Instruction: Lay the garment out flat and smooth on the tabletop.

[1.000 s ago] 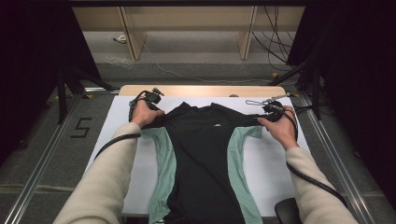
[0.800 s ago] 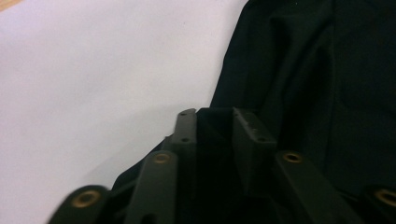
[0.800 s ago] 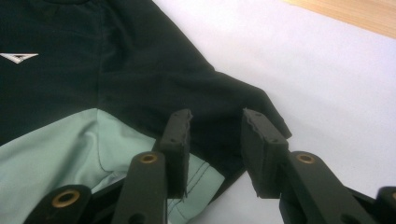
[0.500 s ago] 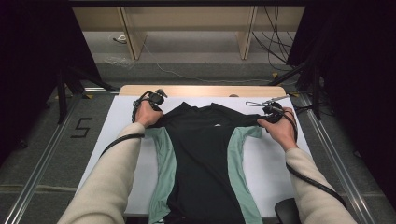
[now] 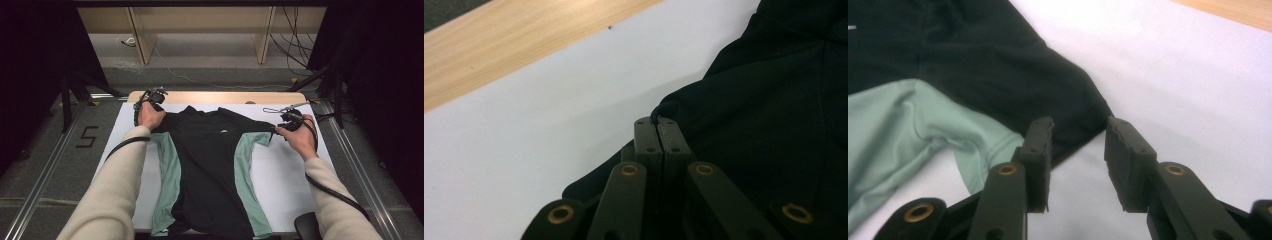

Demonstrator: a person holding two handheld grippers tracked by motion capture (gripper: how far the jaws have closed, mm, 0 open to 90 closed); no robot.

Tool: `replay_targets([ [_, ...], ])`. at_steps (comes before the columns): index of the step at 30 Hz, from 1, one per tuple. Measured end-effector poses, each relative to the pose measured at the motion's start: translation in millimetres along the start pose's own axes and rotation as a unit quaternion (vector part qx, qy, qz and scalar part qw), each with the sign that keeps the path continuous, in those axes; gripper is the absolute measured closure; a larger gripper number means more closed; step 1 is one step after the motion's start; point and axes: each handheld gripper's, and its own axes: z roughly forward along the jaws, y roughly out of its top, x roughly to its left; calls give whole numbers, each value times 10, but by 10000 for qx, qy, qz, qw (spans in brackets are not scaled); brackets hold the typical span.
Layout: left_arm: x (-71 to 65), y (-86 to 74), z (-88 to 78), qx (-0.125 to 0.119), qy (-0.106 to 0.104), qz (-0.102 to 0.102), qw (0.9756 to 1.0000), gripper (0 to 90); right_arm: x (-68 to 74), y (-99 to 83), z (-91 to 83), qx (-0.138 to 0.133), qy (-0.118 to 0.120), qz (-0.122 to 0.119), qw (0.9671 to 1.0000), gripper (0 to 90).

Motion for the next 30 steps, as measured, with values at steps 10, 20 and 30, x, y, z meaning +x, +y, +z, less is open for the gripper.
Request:
replay_targets([
  [10,-103,14,-116,-271,112,418,9987,675,77,-30,-6,2,201,-21,9998,625],
  [20,-255,-206,-615,-464,-127,978,9940,357,182,-157,-120,-34,342,-50,9994,595],
  [30,-784,-867,-1040,-294,-1084,1618,9804,422,721,-362,-277,-23,1065,-625,9923,677],
])
